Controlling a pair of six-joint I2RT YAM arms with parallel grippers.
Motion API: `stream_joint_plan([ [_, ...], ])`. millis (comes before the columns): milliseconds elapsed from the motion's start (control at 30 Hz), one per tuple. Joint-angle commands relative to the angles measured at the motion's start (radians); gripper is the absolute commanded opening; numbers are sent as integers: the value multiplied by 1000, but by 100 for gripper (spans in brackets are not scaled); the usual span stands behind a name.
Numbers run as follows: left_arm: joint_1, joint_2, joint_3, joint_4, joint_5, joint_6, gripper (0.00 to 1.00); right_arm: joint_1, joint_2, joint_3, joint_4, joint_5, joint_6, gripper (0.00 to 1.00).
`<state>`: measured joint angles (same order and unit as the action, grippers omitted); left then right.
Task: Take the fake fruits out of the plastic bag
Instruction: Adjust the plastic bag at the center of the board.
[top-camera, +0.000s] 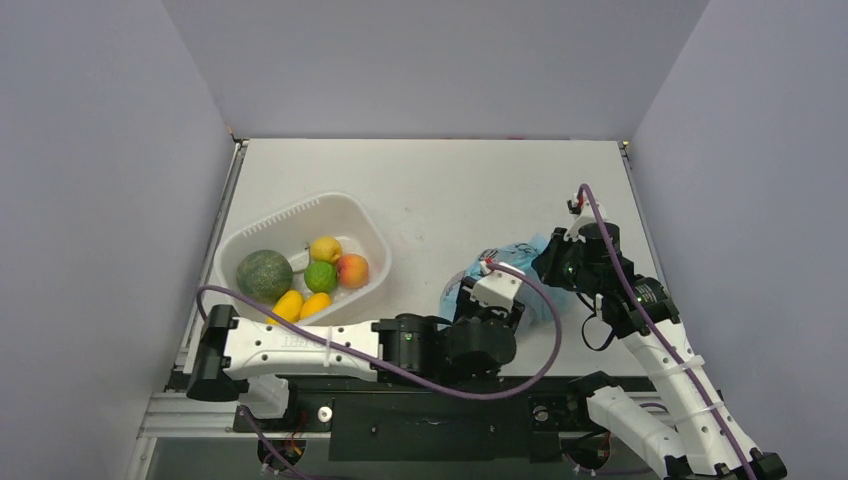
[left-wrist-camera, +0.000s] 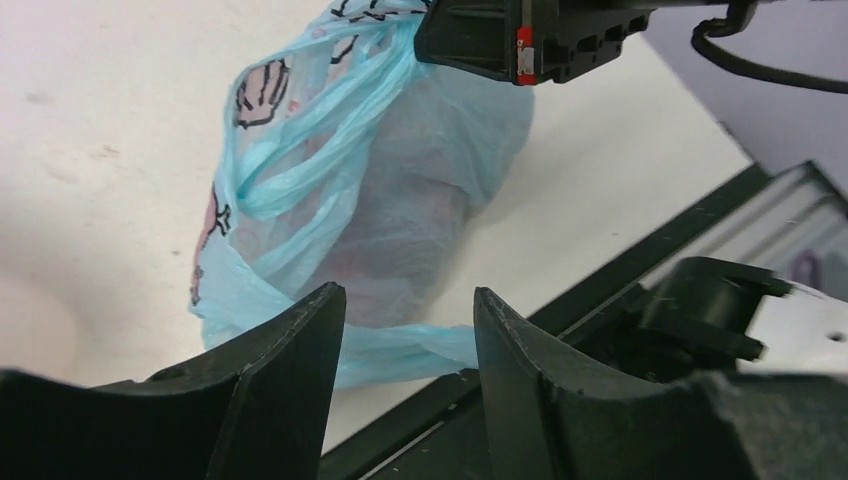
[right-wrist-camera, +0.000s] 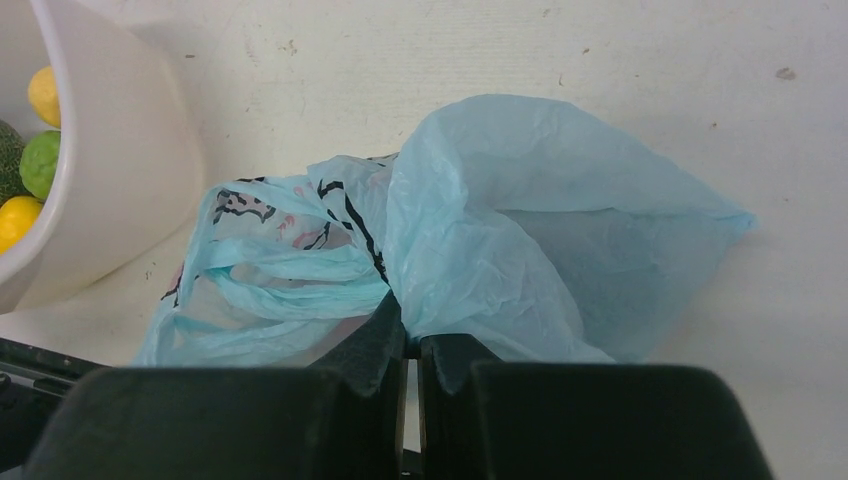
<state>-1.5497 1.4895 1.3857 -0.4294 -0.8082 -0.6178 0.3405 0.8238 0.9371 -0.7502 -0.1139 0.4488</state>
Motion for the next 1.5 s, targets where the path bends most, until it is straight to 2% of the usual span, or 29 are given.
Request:
stream_joint_plan([
  [0,-38,133,213,-312,-236,74,49,-3,-22,11,20,-10,-20,0],
  [133,-65,233,305,-405,-250,95,52,-3,-30,6,17,-8,-22,0],
  [300,-99,281,338,-444,-210,121,60,-3,-37,-4,15,-8,-25,0],
  [533,-103,188,233,-271,18,232,63,-3,-39,-8,15,-11,-27,0],
  [633,-104,142,196,-194,73,258,63,-3,-40,-8,15,-10,-28,0],
  [767,-104,120,192,-210,110,280,64,-2,-43,-5,12,-10,-27,0],
  [867,-101,135,212,-252,76,284,65,-3,-43,-4,14,-9,-28,0],
  [1067,-92,226,307,-470,-55,245,67,-3,-43,-5,12,-10,-28,0],
  [1300,-81,248,302,-373,-87,278,67,-3,-34,-6,13,-15,-25,0],
  [1467,-64,289,326,-395,-157,281,71,-2,-40,-10,13,-17,-24,0],
])
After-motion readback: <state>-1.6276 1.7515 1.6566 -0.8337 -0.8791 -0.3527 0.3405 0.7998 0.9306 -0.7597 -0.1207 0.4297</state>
